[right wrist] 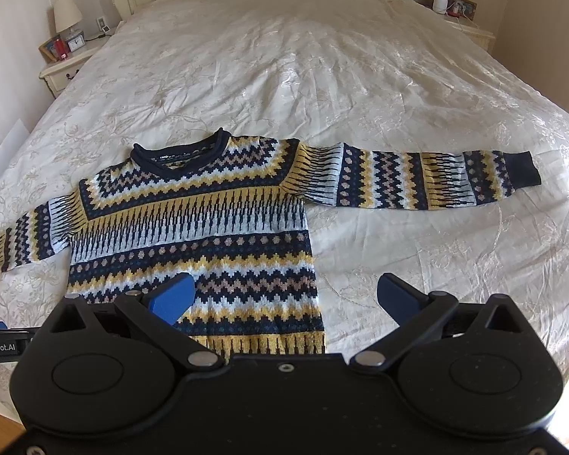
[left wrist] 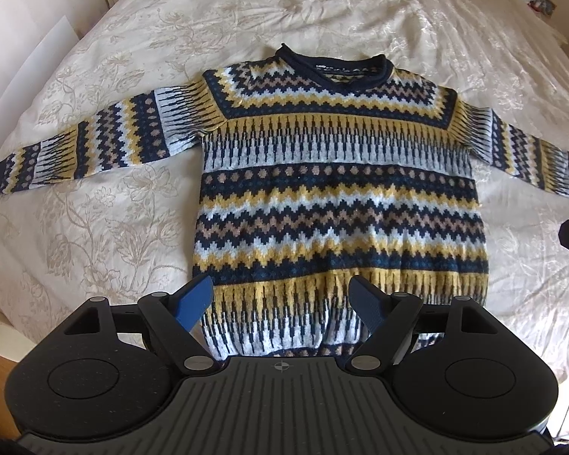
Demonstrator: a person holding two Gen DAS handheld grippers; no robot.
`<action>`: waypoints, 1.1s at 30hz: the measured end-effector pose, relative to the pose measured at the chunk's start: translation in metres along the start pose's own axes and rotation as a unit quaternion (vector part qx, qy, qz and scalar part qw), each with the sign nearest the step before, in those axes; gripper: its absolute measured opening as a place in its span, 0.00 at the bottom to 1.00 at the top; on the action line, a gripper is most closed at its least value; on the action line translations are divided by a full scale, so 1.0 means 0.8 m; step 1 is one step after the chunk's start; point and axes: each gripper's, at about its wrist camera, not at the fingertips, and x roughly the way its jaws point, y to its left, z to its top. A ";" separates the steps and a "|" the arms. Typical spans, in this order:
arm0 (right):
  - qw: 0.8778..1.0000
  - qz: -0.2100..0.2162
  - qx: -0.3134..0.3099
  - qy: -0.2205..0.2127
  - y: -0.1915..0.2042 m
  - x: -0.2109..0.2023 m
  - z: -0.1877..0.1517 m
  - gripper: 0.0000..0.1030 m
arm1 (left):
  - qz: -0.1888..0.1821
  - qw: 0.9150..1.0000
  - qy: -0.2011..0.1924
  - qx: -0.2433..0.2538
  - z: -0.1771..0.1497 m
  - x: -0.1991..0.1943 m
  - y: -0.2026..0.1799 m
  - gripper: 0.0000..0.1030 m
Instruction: Fold small clothes
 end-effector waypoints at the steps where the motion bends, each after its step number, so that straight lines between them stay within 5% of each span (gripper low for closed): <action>1: 1.000 0.000 0.000 0.000 0.002 0.001 0.000 0.99 | 0.000 1.000 0.000 0.000 0.001 0.001 0.000 0.75; 33: 1.000 -0.008 0.016 0.011 0.027 0.018 0.009 0.99 | -0.004 1.000 0.011 0.020 0.027 0.020 0.011 0.75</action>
